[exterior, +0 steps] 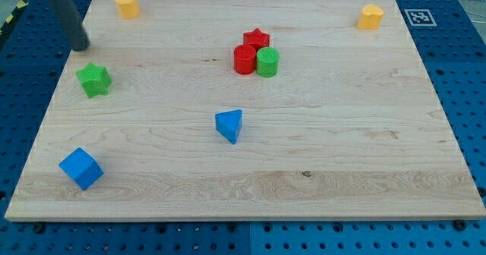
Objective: Push the green star to the bottom left diagonal to the red circle
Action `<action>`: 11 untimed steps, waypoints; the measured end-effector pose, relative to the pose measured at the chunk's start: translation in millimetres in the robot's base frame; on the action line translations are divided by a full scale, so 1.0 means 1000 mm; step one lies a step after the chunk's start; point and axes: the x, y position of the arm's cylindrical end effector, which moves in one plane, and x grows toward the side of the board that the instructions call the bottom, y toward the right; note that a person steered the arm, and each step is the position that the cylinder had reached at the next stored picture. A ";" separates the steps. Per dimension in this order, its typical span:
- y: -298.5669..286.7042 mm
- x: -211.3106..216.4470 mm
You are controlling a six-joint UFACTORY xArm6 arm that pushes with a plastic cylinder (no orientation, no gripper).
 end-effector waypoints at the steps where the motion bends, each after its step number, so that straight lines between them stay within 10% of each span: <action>1: -0.002 0.005; 3: 0.000 0.087; 11: 0.203 0.117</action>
